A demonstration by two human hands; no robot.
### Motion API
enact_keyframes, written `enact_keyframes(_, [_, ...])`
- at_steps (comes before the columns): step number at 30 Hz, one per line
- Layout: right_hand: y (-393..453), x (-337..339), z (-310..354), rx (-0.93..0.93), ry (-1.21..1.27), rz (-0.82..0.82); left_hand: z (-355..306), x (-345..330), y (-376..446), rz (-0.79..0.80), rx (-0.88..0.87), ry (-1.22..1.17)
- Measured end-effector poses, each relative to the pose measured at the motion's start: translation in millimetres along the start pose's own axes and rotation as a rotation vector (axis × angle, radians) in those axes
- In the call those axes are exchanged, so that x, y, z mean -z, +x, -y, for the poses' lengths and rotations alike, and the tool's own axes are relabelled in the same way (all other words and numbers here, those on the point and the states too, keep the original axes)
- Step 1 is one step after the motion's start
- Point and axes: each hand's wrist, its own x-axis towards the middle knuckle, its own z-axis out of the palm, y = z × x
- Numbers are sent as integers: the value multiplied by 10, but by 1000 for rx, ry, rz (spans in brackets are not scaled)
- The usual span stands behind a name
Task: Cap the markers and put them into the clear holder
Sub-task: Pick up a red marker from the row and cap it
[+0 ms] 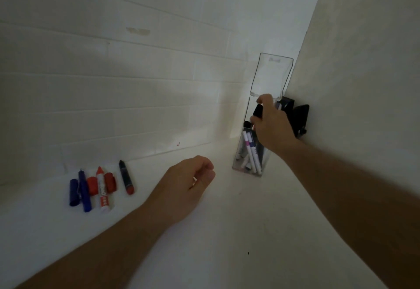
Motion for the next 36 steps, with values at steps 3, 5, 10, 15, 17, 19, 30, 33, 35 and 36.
enact_keyframes(3, [59, -86, -9, 34, -189, 45, -3, -8, 4, 5, -8, 9])
enact_keyframes(5, [105, -103, -27, 47, -302, 110, -5, -9, 12, 9, -21, 18])
enact_keyframes(10, [55, -30, 30, 47, -196, 113, 28, 10, -3, 46, -86, 107])
enact_keyframes(15, [-361, -187, 482, 414, -43, -217, 142, 280, 9, -140, -139, 298])
enact_keyframes(17, [-632, -434, 813, 411, 41, 19, 189, 556, 38, -255, -49, 397])
enact_keyframes(19, [-901, -693, 1128, 362, 137, 303, 260, 881, 38, -377, 128, 436])
enact_keyframes(30, [-1233, -1383, 1813, 433, 121, 553, 659, 1555, -41, 1, 801, 457])
enact_keyframes(33, [-1194, -1282, 1701, 411, 41, 497, 594, 1553, -33, 68, 782, 473])
enact_keyframes(35, [-1181, -1175, 1542, 387, -1, 496, 541, 1555, -39, 142, 785, 467])
enact_keyframes(36, [-1176, -1111, 1438, 377, -13, 493, 521, 1549, -43, 191, 787, 458])
